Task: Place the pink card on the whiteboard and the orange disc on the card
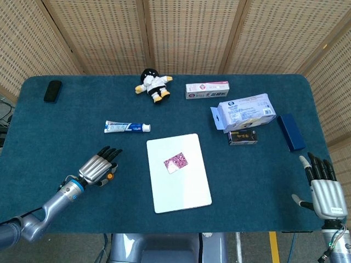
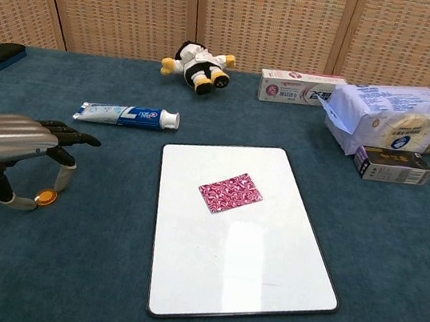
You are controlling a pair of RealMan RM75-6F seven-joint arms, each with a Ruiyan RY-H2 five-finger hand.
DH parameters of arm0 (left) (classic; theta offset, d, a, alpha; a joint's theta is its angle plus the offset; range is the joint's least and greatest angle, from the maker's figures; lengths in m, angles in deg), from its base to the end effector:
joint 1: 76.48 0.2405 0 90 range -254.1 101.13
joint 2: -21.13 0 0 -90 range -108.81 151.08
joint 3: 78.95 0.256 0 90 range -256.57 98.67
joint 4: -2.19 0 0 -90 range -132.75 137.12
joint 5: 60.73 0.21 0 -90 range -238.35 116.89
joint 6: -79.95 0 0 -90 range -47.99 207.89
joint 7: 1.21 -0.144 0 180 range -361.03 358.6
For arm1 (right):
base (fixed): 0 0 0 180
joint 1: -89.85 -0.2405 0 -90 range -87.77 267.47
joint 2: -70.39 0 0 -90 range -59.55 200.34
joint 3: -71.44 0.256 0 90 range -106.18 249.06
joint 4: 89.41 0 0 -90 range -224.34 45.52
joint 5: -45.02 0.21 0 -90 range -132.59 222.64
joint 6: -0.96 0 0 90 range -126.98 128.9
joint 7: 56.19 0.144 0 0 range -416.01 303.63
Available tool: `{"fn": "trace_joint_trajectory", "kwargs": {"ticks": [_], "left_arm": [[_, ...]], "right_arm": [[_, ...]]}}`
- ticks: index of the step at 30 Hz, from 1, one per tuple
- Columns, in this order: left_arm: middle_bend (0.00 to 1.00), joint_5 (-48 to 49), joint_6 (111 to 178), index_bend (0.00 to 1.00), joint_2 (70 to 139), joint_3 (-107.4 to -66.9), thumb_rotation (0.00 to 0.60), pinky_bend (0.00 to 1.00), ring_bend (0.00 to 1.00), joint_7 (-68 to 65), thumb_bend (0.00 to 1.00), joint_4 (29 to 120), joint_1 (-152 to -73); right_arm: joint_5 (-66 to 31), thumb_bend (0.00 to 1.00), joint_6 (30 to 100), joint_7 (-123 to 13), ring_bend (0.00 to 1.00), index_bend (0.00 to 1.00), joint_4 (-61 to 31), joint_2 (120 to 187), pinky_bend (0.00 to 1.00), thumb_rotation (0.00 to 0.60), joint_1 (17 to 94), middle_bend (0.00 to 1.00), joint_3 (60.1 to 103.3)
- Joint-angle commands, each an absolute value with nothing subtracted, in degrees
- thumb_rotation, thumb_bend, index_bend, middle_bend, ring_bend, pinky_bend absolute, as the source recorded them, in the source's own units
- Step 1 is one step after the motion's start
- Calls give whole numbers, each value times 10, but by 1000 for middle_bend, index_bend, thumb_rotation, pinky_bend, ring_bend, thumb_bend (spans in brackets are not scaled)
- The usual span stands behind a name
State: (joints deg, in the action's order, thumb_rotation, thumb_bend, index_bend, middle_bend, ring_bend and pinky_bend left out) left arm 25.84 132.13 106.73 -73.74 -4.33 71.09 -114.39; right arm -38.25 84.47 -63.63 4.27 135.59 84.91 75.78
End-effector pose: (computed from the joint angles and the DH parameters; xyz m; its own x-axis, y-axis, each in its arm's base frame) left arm -0.2540 0.3094 -0.0153 0.6936 0.3194 0.6457 0.6904 -0.5503 -0.4695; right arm -0.3099 -0.1862 0.1532 0.4682 -0.0109 0.8836 -0.8830 0.0304 0.4683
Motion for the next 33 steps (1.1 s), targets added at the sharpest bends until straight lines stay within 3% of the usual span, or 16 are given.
{"fn": "trace_joint_trajectory", "kwargs": {"ticks": [1,16,26,33], "left_arm": [[0,257,1318,526,1068,-739,600,0,0,-46,301,711,-1144],[0,239,1313,546,1048,-769,600,0,0,-63,314,742,-1154],[0,142,1247,546,1055,-857,600,0,0,-111,317,797,-1217],[0,69,1217,546,1121,-900,600,0,0,-189,316,792,-1276]], "right_arm": [[-383,0,845,-636,0,0,43,1356,0,600,849,0,758],[-383,0,845,-636,0,0,43,1356,0,600,849,0,758],[-383,0,844,-634,0,0,43,1355,0,600,848,0,758],[-379,0,841,-631,0,0,43,1355,0,600,848,0,759]]}}
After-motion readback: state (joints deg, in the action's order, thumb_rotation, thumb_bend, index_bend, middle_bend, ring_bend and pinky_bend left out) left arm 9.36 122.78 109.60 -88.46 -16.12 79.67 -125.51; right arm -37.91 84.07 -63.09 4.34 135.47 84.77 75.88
